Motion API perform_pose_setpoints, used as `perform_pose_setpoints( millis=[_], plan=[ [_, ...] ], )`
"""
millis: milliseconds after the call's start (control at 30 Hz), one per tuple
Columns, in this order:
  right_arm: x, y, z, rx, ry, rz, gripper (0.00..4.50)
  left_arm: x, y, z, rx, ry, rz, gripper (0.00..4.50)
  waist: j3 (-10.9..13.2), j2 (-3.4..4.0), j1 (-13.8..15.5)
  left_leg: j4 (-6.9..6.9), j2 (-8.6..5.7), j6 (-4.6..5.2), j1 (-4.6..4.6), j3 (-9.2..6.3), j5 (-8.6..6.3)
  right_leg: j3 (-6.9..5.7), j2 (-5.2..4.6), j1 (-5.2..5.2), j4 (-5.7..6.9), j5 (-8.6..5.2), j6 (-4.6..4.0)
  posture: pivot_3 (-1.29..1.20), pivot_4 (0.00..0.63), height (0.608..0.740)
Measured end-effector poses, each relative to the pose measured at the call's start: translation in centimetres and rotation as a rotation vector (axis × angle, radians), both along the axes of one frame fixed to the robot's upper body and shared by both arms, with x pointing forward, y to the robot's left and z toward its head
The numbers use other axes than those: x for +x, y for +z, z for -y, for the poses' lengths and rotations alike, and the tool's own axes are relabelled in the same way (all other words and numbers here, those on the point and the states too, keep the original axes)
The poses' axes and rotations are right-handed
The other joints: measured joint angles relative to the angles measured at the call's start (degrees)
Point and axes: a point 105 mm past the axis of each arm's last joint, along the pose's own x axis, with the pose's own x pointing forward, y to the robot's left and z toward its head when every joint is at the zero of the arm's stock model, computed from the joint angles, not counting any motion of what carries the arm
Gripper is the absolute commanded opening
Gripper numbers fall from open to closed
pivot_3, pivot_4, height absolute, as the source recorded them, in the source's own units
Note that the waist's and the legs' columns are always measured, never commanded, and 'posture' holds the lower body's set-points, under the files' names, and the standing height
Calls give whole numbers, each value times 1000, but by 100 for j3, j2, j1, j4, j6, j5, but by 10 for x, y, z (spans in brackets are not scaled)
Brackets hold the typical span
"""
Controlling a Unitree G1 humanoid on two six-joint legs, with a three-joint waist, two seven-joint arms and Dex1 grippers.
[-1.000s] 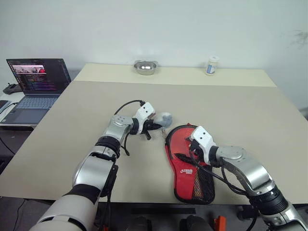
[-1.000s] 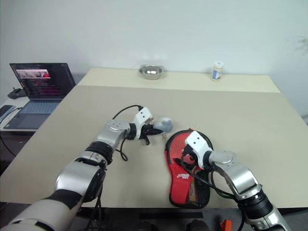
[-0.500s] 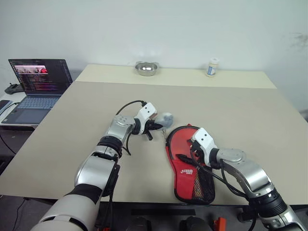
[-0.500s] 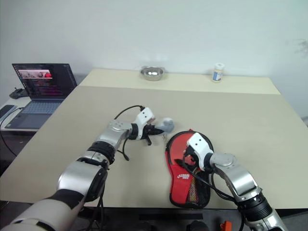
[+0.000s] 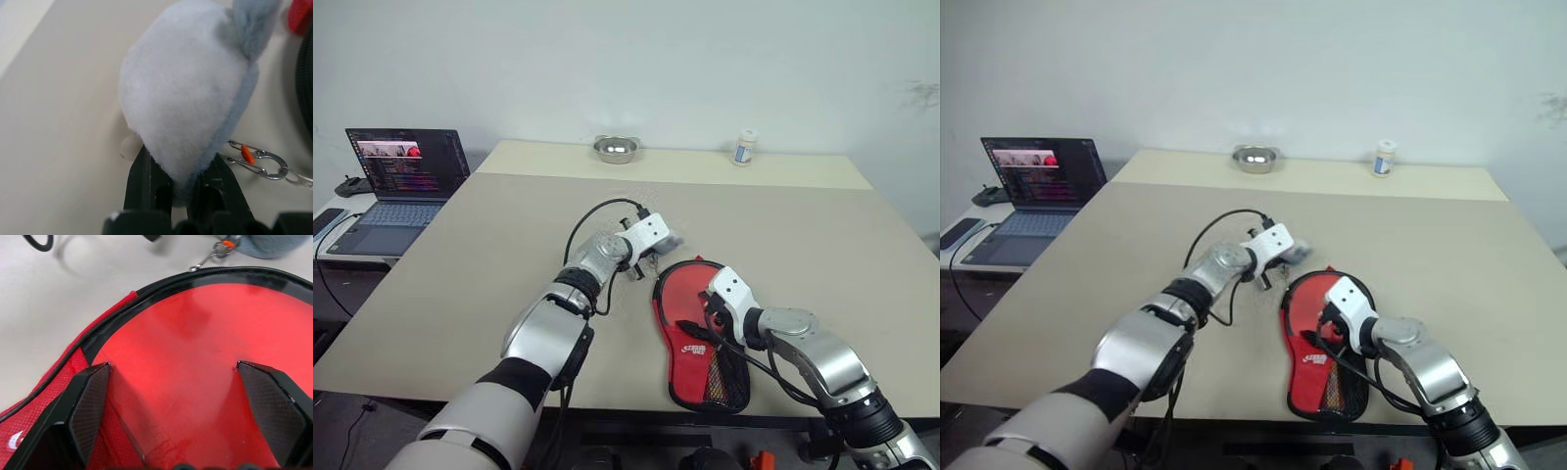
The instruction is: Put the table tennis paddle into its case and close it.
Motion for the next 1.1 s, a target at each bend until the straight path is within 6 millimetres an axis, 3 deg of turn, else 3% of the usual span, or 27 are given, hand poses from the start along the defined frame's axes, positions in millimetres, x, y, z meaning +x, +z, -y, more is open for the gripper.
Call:
perform_pose_setpoints(
  millis=[333, 633, 1100],
  plan=[
    [-17, 0, -5, -30, 49, -14, 4500, -8, 25, 72, 204, -183, 276, 49, 0, -1, -25, -20, 5, -3, -8, 4, -6, 5, -2, -11, -18, -1, -3, 0, 150, 740],
    [-30, 0, -4, -59, 66, -24, 4500, -36, 25, 129, 151, -354, 285, 48, 1, -2, 1, -20, 1, -4, -13, 1, -8, -3, -21, -10, -29, -6, 2, 0, 150, 740],
    [-31, 0, -5, -61, 69, -26, 4500, -56, 27, 147, 83, -520, 189, 48, 1, -1, -8, -23, 4, -4, -12, -1, -9, -6, -20, -10, -32, -8, 2, 0, 150, 740]
  ],
)
